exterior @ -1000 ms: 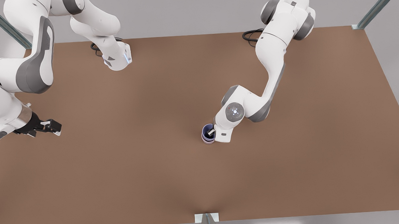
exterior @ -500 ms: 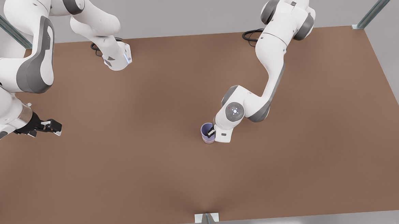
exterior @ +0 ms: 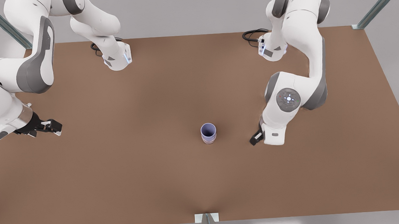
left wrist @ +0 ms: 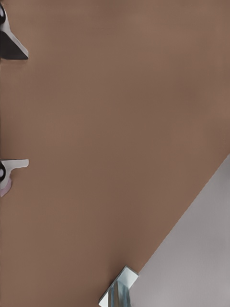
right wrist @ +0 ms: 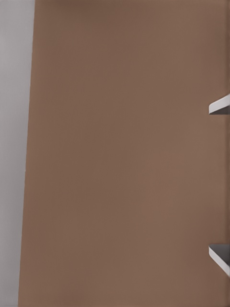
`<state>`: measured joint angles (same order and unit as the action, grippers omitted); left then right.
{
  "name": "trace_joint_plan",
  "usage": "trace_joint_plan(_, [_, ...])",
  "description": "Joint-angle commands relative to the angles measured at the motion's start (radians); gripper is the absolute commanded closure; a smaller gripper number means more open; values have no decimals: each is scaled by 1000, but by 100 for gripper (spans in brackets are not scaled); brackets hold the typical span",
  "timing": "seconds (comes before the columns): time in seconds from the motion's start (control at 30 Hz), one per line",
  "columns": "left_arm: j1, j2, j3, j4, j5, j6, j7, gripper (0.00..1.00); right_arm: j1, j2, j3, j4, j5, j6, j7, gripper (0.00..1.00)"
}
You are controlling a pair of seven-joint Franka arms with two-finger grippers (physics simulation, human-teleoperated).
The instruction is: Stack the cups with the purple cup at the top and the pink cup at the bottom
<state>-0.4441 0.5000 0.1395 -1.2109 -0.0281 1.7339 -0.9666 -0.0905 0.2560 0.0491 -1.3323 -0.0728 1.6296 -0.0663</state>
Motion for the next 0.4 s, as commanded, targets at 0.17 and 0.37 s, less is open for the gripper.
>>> trace_joint_plan(0.17, [318, -271, -247, -79, 109, -244, 1009, 0, 0, -1, 0, 1, 1, 0, -1, 0])
trace_joint_plan(0.37, [373, -325, -328, -87, 146, -246, 1046, 0, 2, 0, 0, 1, 1, 1, -1, 0])
